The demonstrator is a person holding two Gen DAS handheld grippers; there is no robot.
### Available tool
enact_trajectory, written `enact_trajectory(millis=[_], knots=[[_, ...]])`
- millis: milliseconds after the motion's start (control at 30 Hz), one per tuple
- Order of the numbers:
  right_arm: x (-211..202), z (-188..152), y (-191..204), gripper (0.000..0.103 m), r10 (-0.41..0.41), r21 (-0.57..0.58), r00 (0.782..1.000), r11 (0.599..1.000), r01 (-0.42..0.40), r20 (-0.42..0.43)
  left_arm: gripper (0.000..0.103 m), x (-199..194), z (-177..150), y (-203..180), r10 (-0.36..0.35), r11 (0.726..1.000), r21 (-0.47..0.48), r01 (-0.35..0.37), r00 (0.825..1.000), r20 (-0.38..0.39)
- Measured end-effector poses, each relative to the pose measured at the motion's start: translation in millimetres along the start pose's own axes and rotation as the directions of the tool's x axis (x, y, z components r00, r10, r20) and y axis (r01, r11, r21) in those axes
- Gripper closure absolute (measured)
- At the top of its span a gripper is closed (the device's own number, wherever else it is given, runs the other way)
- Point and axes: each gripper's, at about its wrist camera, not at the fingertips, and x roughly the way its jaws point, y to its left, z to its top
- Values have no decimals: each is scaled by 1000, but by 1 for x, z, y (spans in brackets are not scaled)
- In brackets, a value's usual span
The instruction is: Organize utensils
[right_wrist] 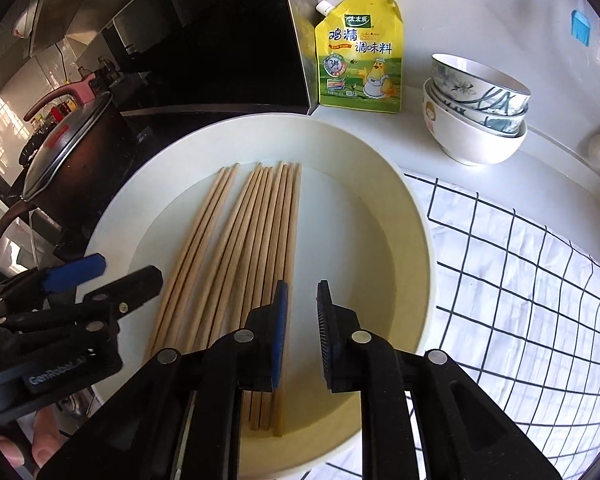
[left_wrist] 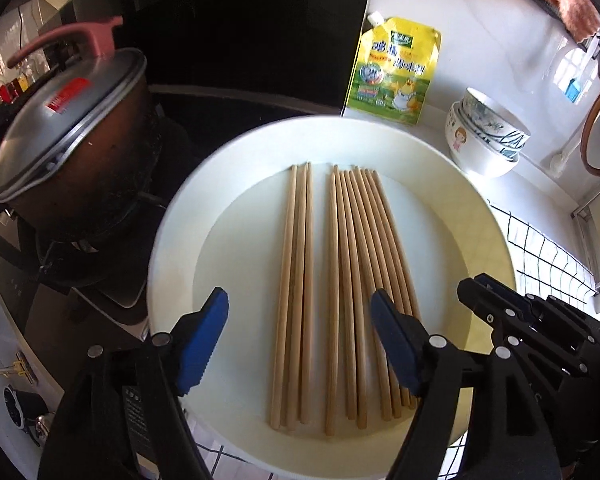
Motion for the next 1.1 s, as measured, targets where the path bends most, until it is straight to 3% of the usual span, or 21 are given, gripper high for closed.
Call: enact_trajectory(millis=[567, 1100], knots=[[-46, -17, 15, 80, -24, -15, 998, 1000, 25, 60, 31, -45, -13, 1, -1, 1000, 16, 0, 997, 73], [-64, -22, 21, 73, -49, -19, 995, 999, 50, 83, 31, -60, -23, 3, -3, 1000, 16, 2, 997, 82]])
